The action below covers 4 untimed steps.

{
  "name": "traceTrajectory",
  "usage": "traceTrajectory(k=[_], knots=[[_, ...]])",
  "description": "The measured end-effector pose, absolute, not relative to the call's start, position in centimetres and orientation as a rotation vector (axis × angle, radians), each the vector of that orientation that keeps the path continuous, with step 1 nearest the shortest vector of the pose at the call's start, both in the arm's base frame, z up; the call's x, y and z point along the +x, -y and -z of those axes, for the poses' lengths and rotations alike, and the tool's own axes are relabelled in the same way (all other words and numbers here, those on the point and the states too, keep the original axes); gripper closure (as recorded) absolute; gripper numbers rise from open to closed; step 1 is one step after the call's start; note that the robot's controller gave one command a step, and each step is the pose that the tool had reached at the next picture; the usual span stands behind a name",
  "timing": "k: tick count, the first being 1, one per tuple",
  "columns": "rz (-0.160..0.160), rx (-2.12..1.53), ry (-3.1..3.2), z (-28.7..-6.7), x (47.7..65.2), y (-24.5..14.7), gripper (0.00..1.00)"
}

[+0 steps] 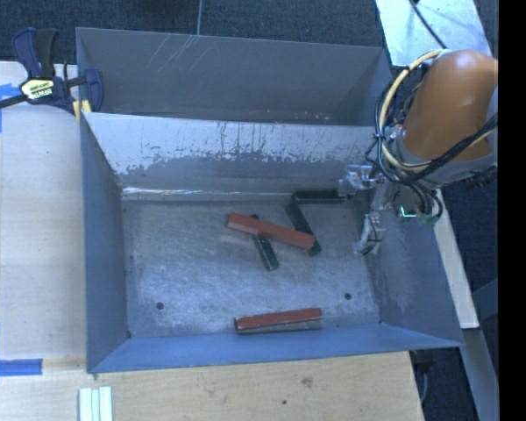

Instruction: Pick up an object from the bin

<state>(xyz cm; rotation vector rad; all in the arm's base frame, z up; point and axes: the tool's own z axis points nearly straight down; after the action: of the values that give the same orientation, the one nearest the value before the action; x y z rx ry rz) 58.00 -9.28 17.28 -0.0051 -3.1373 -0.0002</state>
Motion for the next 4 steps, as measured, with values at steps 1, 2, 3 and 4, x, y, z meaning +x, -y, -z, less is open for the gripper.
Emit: traceTrajectory(k=[1, 2, 3, 4], knots=[[0.001, 0.002, 3.137, -8.2, 60.8, 3.3, 0.00], [-0.001, -0.003, 3.144, -8.6, 61.0, 3.5, 1.00], [-0.002, 0.230, 3.145, -20.1, 60.5, 2.4, 1.00], [0.004, 0.547, 3.093, -15.6, 59.2, -3.8, 1.00]])
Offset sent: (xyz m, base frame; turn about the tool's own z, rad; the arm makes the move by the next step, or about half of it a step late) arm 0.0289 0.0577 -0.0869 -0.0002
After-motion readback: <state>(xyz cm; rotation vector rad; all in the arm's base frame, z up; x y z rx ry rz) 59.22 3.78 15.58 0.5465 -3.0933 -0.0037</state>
